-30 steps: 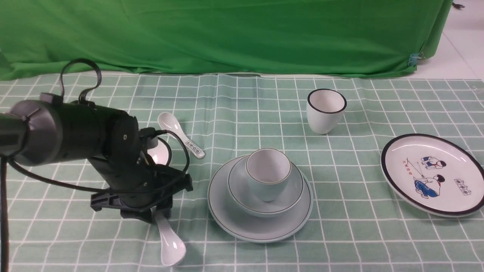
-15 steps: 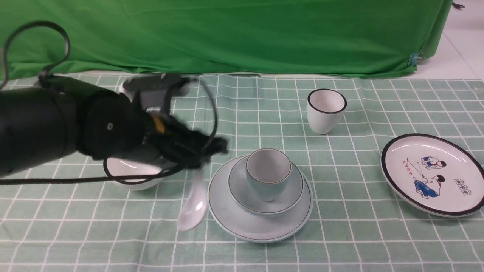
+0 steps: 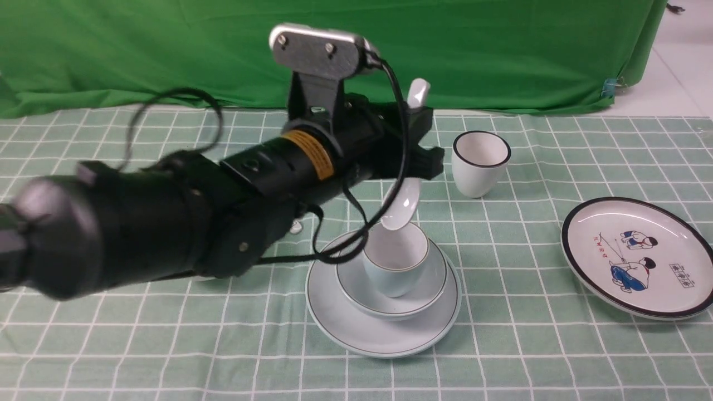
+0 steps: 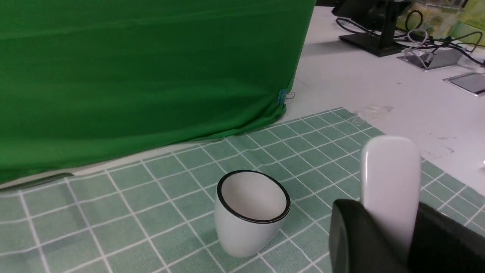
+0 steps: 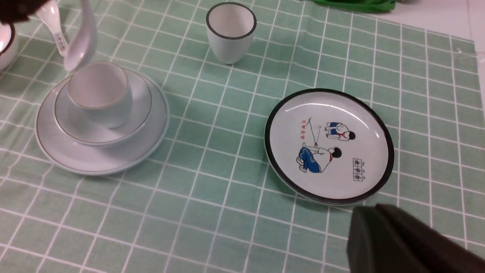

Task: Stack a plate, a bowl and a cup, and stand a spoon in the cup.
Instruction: Use the left arm to put the blue soup spoon into the blue teacup in the middle

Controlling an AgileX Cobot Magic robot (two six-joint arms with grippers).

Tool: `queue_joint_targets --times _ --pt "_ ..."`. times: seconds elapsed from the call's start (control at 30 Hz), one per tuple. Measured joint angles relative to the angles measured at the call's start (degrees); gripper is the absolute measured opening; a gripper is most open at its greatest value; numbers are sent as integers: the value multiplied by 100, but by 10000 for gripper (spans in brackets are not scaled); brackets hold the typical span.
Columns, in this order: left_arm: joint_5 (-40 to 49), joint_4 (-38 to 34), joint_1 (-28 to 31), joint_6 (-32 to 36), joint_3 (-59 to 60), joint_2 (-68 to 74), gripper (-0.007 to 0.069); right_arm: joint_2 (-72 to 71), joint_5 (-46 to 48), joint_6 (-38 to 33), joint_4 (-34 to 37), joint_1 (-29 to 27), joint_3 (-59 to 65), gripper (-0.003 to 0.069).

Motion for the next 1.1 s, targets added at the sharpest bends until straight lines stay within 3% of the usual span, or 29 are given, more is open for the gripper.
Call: queue_joint_targets --times 0.17,0.6,0.87,0.97,1.1 --pt "-395 155 0 199 0 355 115 0 0 -6 0 0 0 22" --pt "-295 155 0 380 19 699 121 0 -5 -73 0 0 0 22" --pt "-172 181 0 398 25 699 274 0 -132 -63 0 0 0 25" --pt "108 181 0 380 25 571 342 0 -199 -63 0 0 0 27" --pt "1332 90 0 349 28 -135 316 -127 -946 -70 128 0 42 27"
